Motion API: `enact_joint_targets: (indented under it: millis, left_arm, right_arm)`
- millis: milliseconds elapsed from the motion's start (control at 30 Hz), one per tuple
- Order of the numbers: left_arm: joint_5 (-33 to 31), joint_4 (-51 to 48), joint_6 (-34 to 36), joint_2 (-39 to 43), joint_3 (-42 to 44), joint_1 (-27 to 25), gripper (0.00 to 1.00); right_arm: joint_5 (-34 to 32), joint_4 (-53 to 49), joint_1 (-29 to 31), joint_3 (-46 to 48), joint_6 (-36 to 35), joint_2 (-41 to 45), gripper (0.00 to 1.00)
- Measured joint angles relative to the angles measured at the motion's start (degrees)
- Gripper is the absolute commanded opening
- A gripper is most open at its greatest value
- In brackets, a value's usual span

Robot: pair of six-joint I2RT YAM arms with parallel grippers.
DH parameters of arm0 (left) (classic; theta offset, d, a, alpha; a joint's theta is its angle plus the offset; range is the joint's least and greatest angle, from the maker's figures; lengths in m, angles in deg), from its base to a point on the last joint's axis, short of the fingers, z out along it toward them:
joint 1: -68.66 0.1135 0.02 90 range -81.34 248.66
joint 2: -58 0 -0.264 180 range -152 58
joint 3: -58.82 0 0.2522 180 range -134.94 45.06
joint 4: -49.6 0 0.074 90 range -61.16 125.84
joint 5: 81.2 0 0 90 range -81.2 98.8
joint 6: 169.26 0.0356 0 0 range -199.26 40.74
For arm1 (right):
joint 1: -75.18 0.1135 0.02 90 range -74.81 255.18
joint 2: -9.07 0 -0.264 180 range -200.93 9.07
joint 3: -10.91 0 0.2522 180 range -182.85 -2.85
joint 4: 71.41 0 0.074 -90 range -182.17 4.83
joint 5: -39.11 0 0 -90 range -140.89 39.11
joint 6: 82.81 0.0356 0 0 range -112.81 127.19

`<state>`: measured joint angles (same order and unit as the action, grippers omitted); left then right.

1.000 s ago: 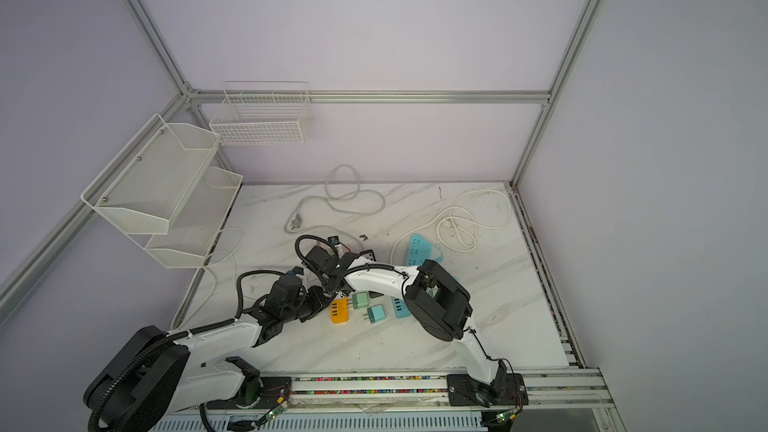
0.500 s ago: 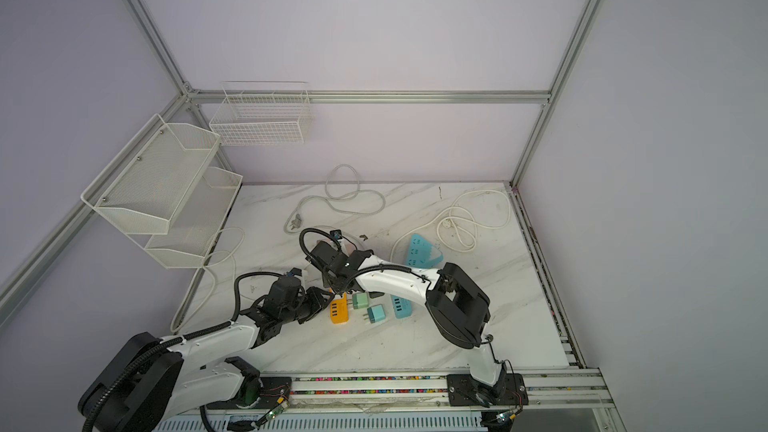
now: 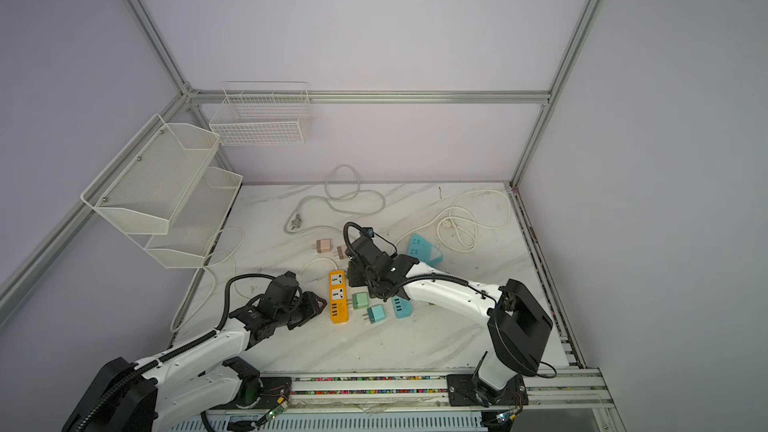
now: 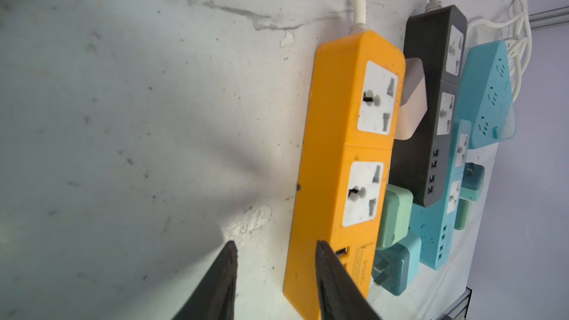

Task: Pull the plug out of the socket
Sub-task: 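Pull the pink adapter out of the orange strip with the right gripper, then lower the pink adapter onto the table beside the teal strip and release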

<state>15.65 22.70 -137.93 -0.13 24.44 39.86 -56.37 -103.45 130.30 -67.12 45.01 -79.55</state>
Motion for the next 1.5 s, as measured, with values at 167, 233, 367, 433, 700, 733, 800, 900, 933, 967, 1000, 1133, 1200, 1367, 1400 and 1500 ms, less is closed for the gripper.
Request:
enact_joint_targets:
  millis: [167,233,367,433,700,733,800,900,933,967,1000,1133,1200,1367,1400,1500]
  left_arm:
    - [-1.29,-3.3,0.28,3.19,-0.59,-1.73,0.45]
    - [-1.95,-4.63,0.31,4.22,-0.7,-2.6,0.45]
    - [-3.65,-6.36,0.17,5.95,-0.92,-5.18,0.46]
    - [-4.48,-7.1,0.09,6.45,-0.92,-6.62,0.46]
    - [-8.28,-9.09,-0.83,5.18,-2.16,-13.22,0.48]
    - [-8.92,-9.11,-0.85,4.5,-2.73,-14.16,0.48]
    - [-10.08,-9.16,-0.96,3.5,-3.65,-15.63,0.48]
    - [-11.69,-9.14,-1.7,2.47,-4.46,-17.46,0.49]
    - [-12.17,-9.18,-1.84,2.29,-4.55,-17.97,0.49]
    - [-12.61,-9.18,-1.95,2.16,-4.59,-18.34,0.49]
    - [-12.98,-9.2,-2.05,2.05,-4.61,-18.62,0.49]
    - [-14.14,-9.2,-2.29,1.68,-4.68,-19.43,0.5]
    - [-14.64,-9.2,-2.27,1.31,-4.68,-19.69,0.5]
    - [-14.84,-9.2,-2.25,-0.26,-4.68,-19.78,0.51]
    - [-14.84,-9.2,-2.23,-0.39,-4.68,-19.78,0.51]
    - [-14.99,-9.27,-2.03,-0.72,-5.05,-19.96,0.52]
  right_arm:
    - [2.84,0.9,-0.57,8.2,2.36,6.75,0.18]
    - [3.93,1.22,-0.55,10.73,3.3,9.14,0.18]
    - [5.44,1.81,-0.55,15.96,5.11,14.58,0.18]
    - [6.29,2.29,-0.55,18.23,5.99,16.94,0.18]
    - [8.41,3.87,-0.55,26.91,9.38,24.41,0.18]
    - [8.63,4.26,-0.55,28.17,9.84,25.16,0.18]
    - [9.44,5.31,-0.55,30.51,10.71,26.12,0.18]
    - [10.58,7.76,-0.55,34.05,11.96,26.25,0.18]
    - [10.86,8.68,-0.55,35.23,12.22,26.18,0.18]
    - [11.08,9.62,-0.55,36.28,12.57,26.1,0.17]
    - [11.34,10.64,-0.55,37.24,12.94,26.03,0.17]
    - [12.13,14.99,-0.55,40.26,14.03,24.79,0.17]
    - [12.28,16.9,-0.55,41.2,14.38,23.78,0.18]
    - [12.33,20.39,-0.55,42.66,15.15,21.09,0.23]
    - [12.31,20.63,-0.55,42.66,15.3,20.63,0.24]
    - [12.11,21.38,-0.55,42.66,15.58,19.67,0.32]
